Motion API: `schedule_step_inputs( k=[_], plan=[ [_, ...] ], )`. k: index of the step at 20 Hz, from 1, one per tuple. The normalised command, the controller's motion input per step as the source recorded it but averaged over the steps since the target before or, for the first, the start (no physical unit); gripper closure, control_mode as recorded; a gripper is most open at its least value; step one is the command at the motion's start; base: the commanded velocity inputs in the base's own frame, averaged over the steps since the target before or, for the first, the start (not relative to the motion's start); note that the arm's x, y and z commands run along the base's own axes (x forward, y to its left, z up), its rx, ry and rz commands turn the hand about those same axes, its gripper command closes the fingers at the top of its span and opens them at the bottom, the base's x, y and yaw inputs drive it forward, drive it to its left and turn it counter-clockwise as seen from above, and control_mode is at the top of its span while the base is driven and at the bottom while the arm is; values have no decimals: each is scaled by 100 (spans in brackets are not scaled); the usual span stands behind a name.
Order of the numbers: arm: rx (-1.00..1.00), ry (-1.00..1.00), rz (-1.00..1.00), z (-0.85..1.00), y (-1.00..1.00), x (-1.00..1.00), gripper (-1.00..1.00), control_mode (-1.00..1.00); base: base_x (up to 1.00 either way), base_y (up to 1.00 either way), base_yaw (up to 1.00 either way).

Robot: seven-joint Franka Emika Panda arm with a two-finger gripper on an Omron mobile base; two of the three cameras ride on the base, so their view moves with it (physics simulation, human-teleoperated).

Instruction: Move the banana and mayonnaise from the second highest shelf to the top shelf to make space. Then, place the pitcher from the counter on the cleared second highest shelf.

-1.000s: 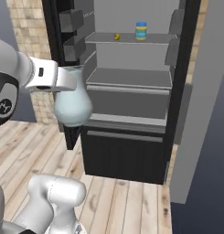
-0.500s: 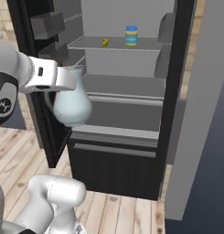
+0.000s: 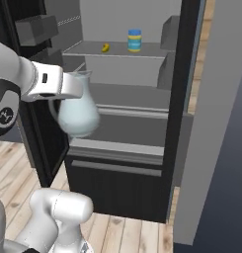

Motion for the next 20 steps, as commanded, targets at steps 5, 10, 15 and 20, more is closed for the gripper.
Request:
schedule_step_inputs(
  k=[5,10,15,20],
  plan=[
    [0,0,0,0,0,0,100,100,58,0,0],
    [0,0,0,0,0,0,100,100,66,0,-1],
    [0,0,0,0,0,0,100,100,68,0,0],
    [0,0,0,0,0,0,100,100,59,0,0]
  ],
)
